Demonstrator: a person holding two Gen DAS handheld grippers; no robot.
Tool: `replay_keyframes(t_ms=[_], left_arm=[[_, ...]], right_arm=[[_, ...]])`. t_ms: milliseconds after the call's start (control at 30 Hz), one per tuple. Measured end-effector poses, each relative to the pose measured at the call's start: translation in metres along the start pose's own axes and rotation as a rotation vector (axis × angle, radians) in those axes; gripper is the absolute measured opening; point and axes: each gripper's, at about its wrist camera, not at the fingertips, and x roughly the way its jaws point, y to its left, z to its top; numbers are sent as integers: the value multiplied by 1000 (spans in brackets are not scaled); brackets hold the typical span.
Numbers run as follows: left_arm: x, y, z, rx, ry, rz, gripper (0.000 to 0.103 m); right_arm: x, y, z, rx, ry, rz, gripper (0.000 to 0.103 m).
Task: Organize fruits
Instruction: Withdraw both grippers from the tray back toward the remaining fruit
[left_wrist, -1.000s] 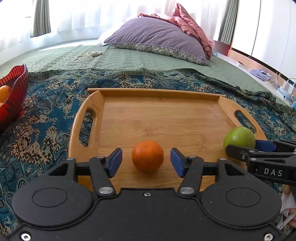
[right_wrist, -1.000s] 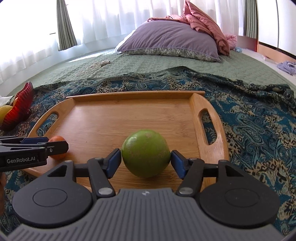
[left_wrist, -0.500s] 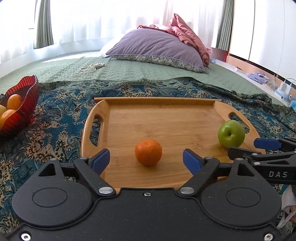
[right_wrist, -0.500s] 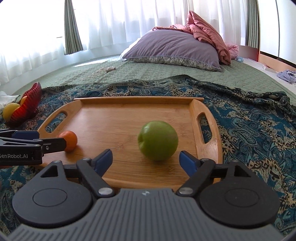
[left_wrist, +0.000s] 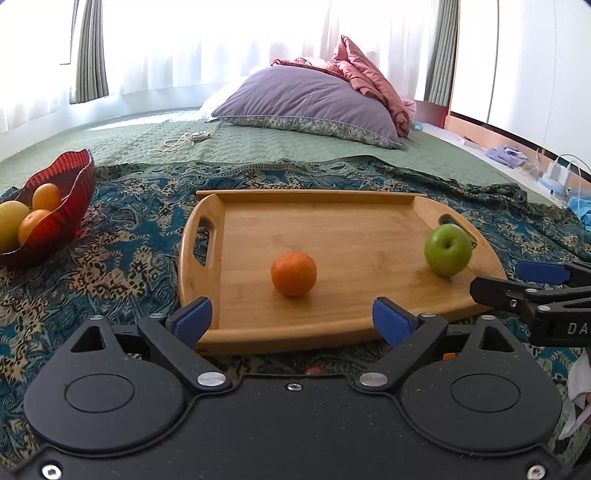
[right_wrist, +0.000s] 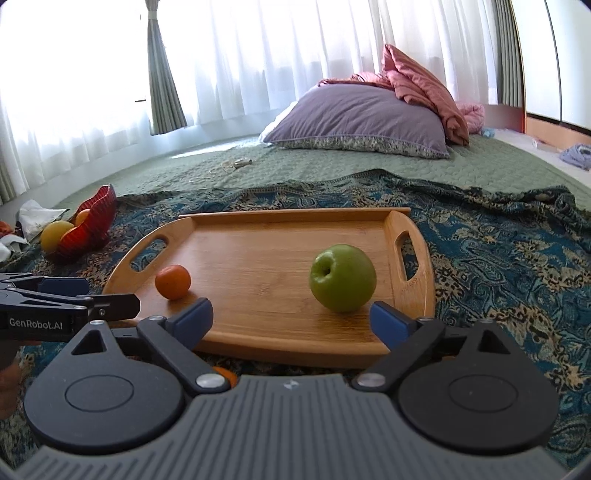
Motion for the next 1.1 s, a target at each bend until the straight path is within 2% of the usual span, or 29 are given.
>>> replay_keyframes(t_ms=[300,733,1100], left_arm=[[-25,-2,-18,19,-34,-12,97],[-42,-6,-40,58,-60,-20,99],[-46,-3,-59,49,-56,-15,100]], right_arm=[[-25,13,-15,-45,-48,18,102],[-47,25,-38,-154,-88,-10,102],[-47,20,-54,-151,-47,20,100]])
